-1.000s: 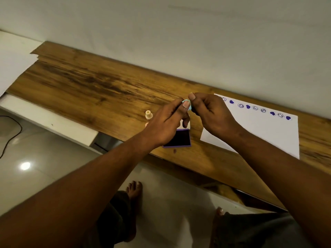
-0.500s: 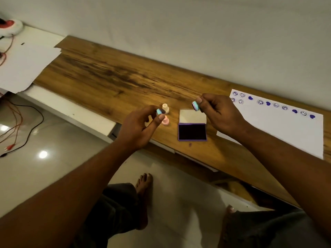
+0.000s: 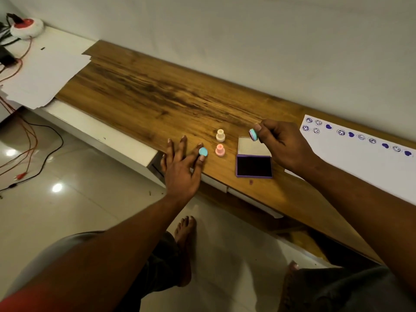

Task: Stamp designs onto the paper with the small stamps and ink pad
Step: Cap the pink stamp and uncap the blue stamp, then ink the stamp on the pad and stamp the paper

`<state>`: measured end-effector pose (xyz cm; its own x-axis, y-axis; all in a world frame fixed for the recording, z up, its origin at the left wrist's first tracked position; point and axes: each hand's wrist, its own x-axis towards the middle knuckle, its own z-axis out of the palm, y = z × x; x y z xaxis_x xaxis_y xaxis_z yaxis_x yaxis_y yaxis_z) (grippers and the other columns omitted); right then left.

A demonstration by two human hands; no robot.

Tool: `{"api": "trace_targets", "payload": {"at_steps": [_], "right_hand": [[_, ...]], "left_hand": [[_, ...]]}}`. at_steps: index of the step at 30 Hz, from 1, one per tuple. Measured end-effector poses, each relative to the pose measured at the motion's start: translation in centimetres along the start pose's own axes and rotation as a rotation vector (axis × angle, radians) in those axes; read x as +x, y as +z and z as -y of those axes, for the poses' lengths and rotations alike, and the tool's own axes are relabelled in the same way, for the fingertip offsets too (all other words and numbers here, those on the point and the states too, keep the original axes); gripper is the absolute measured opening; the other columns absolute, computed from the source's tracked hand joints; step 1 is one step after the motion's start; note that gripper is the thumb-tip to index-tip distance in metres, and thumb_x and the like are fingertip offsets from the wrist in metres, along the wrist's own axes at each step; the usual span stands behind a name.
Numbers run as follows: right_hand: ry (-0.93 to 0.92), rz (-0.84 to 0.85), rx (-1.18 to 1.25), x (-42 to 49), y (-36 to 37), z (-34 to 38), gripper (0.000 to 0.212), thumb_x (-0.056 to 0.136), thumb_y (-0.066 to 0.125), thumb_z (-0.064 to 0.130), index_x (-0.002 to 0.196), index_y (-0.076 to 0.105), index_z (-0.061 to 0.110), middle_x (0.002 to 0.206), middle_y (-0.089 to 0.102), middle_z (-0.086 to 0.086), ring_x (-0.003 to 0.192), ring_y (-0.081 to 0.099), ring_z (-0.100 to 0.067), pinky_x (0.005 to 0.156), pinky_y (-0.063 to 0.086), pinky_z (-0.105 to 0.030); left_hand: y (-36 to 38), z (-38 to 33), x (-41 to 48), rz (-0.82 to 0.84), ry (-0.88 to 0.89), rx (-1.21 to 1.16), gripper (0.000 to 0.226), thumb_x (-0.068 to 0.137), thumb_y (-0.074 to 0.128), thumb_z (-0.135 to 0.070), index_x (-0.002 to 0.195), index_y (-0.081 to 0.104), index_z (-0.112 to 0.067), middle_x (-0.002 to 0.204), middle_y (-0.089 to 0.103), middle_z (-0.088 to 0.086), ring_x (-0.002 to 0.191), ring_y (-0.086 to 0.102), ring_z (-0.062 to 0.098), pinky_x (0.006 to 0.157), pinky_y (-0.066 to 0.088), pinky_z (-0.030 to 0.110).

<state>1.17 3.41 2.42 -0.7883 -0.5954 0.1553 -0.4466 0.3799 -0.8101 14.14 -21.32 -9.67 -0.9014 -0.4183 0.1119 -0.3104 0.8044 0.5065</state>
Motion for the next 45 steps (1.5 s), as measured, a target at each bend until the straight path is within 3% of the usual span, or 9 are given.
{"api": "trace_targets", "payload": {"at_steps": [8, 12, 16, 18, 23, 28, 33, 38, 45], "right_hand": [[-0.027, -0.002, -0.021, 0.1, -0.1, -0.6, 0.038, 0.108, 0.048, 0.038, 0.083, 0.067, 0.016, 0.068, 0.061, 0.004, 0.065, 0.054, -0.009, 0.058, 0.037, -0.028], [-0.030, 0.072, -0.290, -0.1, -0.9, -1.7, 0.040, 0.103, 0.041, 0.059, 0.091, 0.067, 0.030, 0.069, 0.061, 0.013, 0.065, 0.057, -0.008, 0.053, 0.036, -0.028], [-0.079, 0.243, -0.752, -0.6, -0.4, -3.4, 0.053, 0.101, 0.031, 0.064, 0.112, 0.065, 0.024, 0.093, 0.072, 0.000, 0.079, 0.064, -0.018, 0.060, 0.051, -0.033], [-0.112, 0.251, -0.901, -0.9, 0.5, -3.6, 0.053, 0.102, 0.029, 0.064, 0.110, 0.064, 0.024, 0.092, 0.072, -0.003, 0.078, 0.065, -0.021, 0.062, 0.054, -0.035], [-0.088, 0.288, -0.995, -2.0, 1.9, -4.1, 0.055, 0.102, 0.027, 0.065, 0.118, 0.059, 0.024, 0.095, 0.074, -0.002, 0.077, 0.067, -0.020, 0.058, 0.048, -0.030], [0.002, 0.290, -1.049, -2.7, 4.0, -3.6, 0.045, 0.106, 0.031, 0.055, 0.129, 0.050, 0.021, 0.106, 0.073, -0.004, 0.084, 0.070, -0.024, 0.061, 0.046, -0.032], [0.116, 0.350, -1.103, -2.9, 5.4, -2.9, 0.042, 0.100, 0.059, 0.043, 0.129, 0.050, 0.015, 0.117, 0.070, -0.010, 0.095, 0.071, -0.028, 0.075, 0.057, -0.039], [0.140, 0.343, -1.054, -2.6, 5.4, -2.7, 0.039, 0.102, 0.054, 0.046, 0.128, 0.050, 0.017, 0.117, 0.071, -0.011, 0.095, 0.071, -0.029, 0.077, 0.058, -0.041], [0.108, 0.409, -1.103, -2.3, 4.0, -2.2, 0.049, 0.106, 0.038, 0.053, 0.136, 0.047, 0.015, 0.116, 0.071, -0.011, 0.097, 0.070, -0.029, 0.068, 0.043, -0.034]], "left_hand": [[0.4, -0.1, 0.1, -0.024, -0.034, -0.016, 0.069, 0.102, 0.035, -0.069, 0.163, 0.030, -0.039, 0.176, 0.011, -0.010, 0.161, -0.010, 0.016, 0.125, -0.002, 0.055], [-0.7, -1.5, -1.0, -0.183, 0.054, -0.039, 0.070, 0.099, 0.048, -0.064, 0.157, 0.040, -0.027, 0.167, 0.031, -0.001, 0.158, 0.018, 0.024, 0.125, 0.014, 0.051], [-0.4, -5.0, -2.8, -0.100, 0.493, 0.165, 0.050, 0.101, 0.050, -0.059, 0.140, 0.056, -0.029, 0.131, 0.061, -0.003, 0.124, 0.055, 0.019, 0.101, 0.031, 0.037], [0.2, -6.4, -3.3, -0.033, 0.548, 0.164, 0.045, 0.103, 0.050, -0.056, 0.133, 0.064, -0.027, 0.104, 0.073, -0.006, 0.095, 0.066, 0.015, 0.080, 0.034, 0.030], [0.0, -7.9, -2.8, 0.022, 0.362, 0.102, 0.061, 0.098, 0.048, -0.068, 0.138, 0.065, -0.025, 0.075, 0.069, -0.011, 0.063, 0.059, 0.004, 0.052, 0.025, 0.016], [0.3, -9.0, -2.1, 0.070, 0.250, 0.146, 0.074, 0.091, 0.042, -0.080, 0.143, 0.060, -0.030, 0.081, 0.071, -0.008, 0.068, 0.059, 0.008, 0.052, 0.028, 0.022], [0.3, -9.2, -2.0, 0.078, 0.238, 0.083, 0.070, 0.087, 0.051, -0.075, 0.137, 0.065, -0.029, 0.079, 0.071, -0.007, 0.066, 0.051, 0.006, 0.051, 0.021, 0.017], [0.3, -9.3, -2.0, 0.059, 0.263, 0.058, 0.058, 0.084, 0.073, -0.066, 0.125, 0.072, -0.026, 0.074, 0.072, -0.006, 0.063, 0.065, 0.011, 0.052, 0.017, 0.013], [-0.3, -9.6, -1.8, 0.123, 0.172, 0.058, 0.066, 0.082, 0.061, -0.079, 0.129, 0.062, -0.032, 0.064, 0.043, -0.018, 0.057, 0.042, -0.002, 0.048, 0.022, 0.018]]}}
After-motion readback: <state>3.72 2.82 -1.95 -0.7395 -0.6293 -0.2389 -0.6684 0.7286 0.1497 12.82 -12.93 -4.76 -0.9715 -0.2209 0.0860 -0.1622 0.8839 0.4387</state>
